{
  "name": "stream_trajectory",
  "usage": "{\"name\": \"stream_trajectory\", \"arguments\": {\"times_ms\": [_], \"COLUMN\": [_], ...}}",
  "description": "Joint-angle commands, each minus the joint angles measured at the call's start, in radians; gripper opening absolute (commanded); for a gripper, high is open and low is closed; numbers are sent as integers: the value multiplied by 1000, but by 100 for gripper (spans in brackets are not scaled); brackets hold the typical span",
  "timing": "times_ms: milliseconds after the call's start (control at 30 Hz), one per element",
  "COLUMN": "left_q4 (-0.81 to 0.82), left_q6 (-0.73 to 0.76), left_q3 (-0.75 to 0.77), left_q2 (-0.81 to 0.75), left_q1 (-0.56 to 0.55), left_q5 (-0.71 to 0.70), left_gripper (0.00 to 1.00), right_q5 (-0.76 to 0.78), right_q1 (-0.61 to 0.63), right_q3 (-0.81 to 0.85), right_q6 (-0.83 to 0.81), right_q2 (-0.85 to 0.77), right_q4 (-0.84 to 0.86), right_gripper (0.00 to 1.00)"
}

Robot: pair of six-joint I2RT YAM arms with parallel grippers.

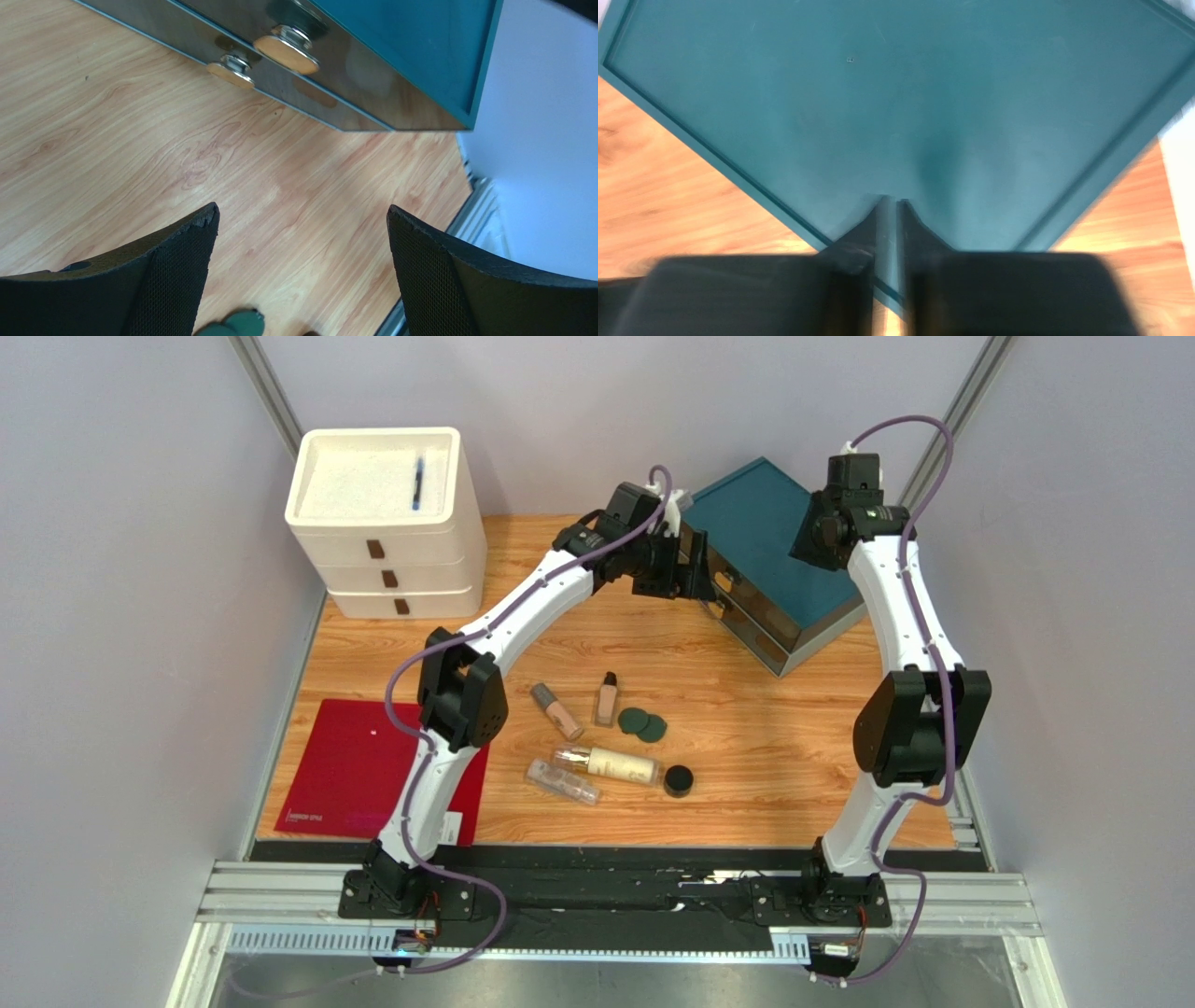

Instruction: Organize the makeup

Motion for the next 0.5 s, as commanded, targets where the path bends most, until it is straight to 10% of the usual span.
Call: {"name": "stream_trajectory", "arguments": {"times_ms": [0, 467], "left_q4": [157, 453], "left_q6": [-226, -594], "left_q3": [45, 41], "left_q2": [39, 199], "left_q1": [24, 44], "left_q5": [109, 183], "left_gripper": [93, 88], "right_q5": [-49, -57], "right_q1": [-1, -37], "right_q3": [69, 12], "right_q6": [-4, -15], "right_q2": [43, 28], "right_q4": [9, 16], "right_gripper": [0, 0]}}
